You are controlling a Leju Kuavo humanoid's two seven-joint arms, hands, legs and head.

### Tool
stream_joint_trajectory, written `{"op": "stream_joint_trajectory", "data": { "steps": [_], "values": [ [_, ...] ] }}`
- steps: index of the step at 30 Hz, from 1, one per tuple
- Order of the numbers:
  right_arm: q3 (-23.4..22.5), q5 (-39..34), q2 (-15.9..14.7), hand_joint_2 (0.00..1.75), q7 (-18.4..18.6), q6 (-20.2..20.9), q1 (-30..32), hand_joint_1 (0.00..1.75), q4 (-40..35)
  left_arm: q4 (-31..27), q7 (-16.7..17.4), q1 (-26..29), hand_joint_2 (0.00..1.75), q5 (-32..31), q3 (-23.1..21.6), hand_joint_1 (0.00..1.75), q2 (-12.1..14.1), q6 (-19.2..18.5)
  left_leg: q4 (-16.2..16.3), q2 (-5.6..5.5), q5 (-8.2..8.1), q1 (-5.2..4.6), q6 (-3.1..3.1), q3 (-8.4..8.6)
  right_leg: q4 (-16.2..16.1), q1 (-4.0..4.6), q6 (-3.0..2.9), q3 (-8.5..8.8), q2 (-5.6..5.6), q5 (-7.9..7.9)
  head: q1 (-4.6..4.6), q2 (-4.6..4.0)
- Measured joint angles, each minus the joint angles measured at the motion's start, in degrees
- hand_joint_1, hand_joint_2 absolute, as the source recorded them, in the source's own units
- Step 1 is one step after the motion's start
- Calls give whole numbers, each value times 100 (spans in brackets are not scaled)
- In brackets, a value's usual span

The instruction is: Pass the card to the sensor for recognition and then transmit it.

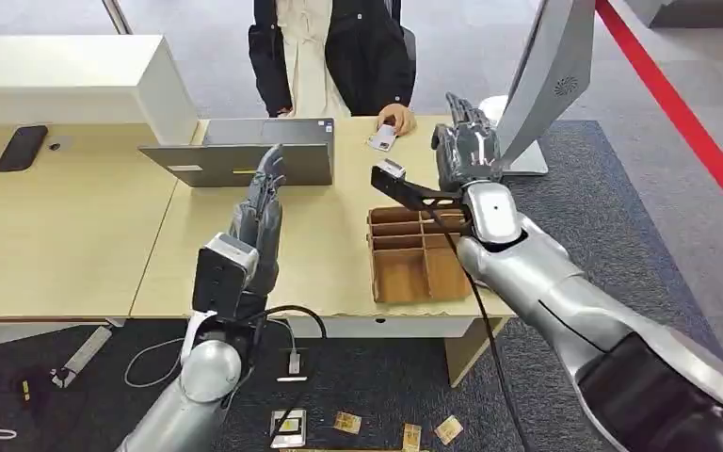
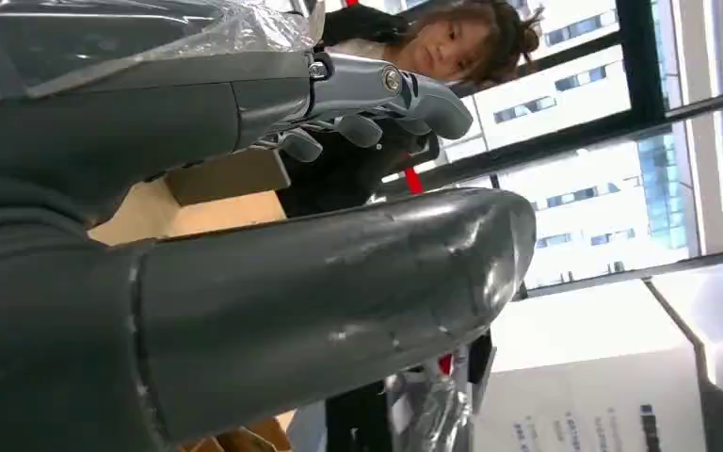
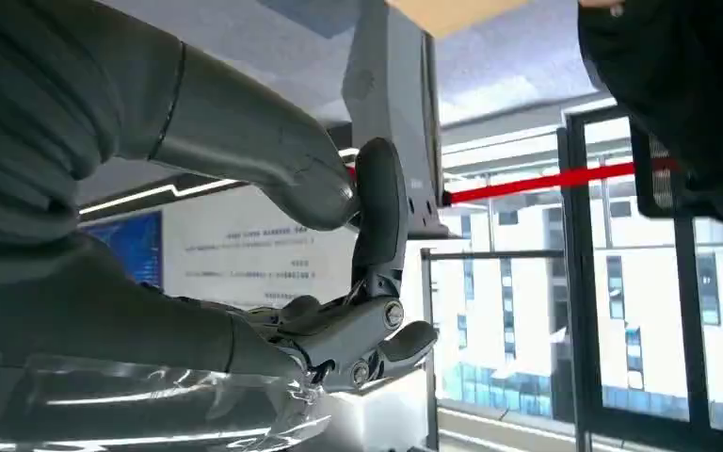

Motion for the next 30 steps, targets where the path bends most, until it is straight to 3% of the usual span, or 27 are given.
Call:
{"op": "stream_joint_trajectory", "data": {
  "steps": [12, 13, 14, 18, 25, 30],
  "values": [
    [-188, 173, -144, 175, 50, -63, -254, 175, -324, 22, -105, -102, 0, 107, -15, 0, -83, 15, 1, 0, 0, 0, 0, 0, 0, 0, 0, 0, 0, 0, 2, 0],
    [-190, 173, -149, 175, 50, -63, -254, 155, -337, 26, -105, -104, 0, 109, -15, 0, -85, 15, 1, 0, 0, 0, 0, 0, 0, 0, 0, 0, 0, 0, -2, 0],
    [-195, 173, -160, 175, 50, -63, -254, 5, -346, 39, -105, -110, 0, 109, -15, 0, -87, 15, 1, 0, 0, 0, 0, 1, 0, 0, 0, 0, 0, 0, 2, 0],
    [-197, 83, -182, 175, 35, 256, -249, 0, -372, 63, -144, -123, 0, 155, -17, 0, -101, 15, 1, 0, 0, 0, 0, 1, 0, 0, 0, 0, 0, 0, 2, 0],
    [-179, -413, -182, 175, -429, 1109, -156, 0, -339, 116, -208, -127, 0, 232, -24, 0, -111, -15, 1, 0, 0, 0, 0, 0, 0, 0, 0, 0, 0, 0, -2, 0],
    [-155, -524, -175, 175, -544, 1357, -29, 0, -278, 149, -205, -127, 0, 251, -31, 0, -111, -31, 1, 0, 0, 0, 0, -1, 0, 0, 0, 0, 0, 0, 0, 0]
  ]
}}
